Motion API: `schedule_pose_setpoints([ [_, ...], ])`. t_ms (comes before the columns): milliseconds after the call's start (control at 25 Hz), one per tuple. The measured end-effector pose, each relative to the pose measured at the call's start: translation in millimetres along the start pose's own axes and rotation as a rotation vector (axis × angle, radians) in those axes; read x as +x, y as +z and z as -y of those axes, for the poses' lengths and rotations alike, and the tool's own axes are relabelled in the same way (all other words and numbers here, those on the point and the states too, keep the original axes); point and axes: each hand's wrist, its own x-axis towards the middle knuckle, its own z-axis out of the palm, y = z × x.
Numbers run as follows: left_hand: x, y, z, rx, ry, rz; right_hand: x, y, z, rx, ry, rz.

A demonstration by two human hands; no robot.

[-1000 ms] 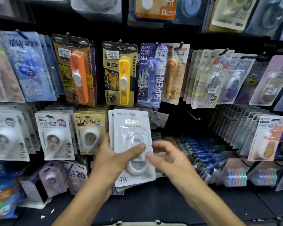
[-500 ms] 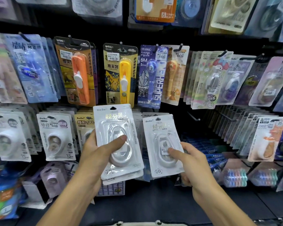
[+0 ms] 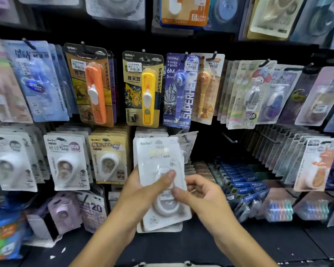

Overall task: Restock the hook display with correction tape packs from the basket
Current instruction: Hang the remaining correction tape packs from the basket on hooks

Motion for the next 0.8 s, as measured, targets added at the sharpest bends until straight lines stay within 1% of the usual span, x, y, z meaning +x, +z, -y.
schedule_pose_setpoints([
  [40, 1.3, -1.5, -0.3, -0.013, -0.015, -0.007, 1.4, -3.1, 0.9, 0.079, 0.016, -0.049],
  [120, 5.0, -8.9, -1.8, -0.013, -0.01, -0.086, 3.8, -13.1, 5.1, 0.184, 0.071, -0.168],
  [200, 7.6, -17.3, -4.9, 0.003, 0.002, -0.154, 5.5, -21.8, 7.9, 0.135, 0.111, -0.292],
  [280, 8.1, -20.0, -7.8, 0.025, 0.038, -0.206, 7.2, -27.0, 4.3, 0.047, 0.085, -0.415],
  [360, 9.5, -19.9, -9.2, 0.033, 0.089, -0.252, 7.7, -28.1, -0.5, 0.006, 0.039, -0.498],
  [480, 10.6, -18.9, -10.9, 0.027, 0.117, -0.282, 6.5, -29.0, -4.8, 0.044, 0.041, -0.581],
  [560, 10.7, -19.6, -10.8, 0.02, 0.12, -0.287, 7.3, -29.8, -8.6, 0.101, 0.069, -0.534],
  [640, 11.9, -18.9, -9.9, 0.023, 0.125, -0.283, 7.1, -25.9, -11.7, 0.169, 0.11, -0.434],
  [680, 12.2, -17.0, -8.5, 0.024, 0.125, -0.269, 6.1, -22.5, -13.1, 0.133, 0.111, -0.396],
  [720, 12.1, -13.8, -6.8, 0.031, 0.122, -0.244, 5.2, -17.4, -15.1, 0.08, 0.095, -0.335],
  [800, 9.2, -2.9, -1.2, 0.102, 0.105, -0.149, 2.1, -4.7, -15.3, 0.101, 0.056, -0.134],
])
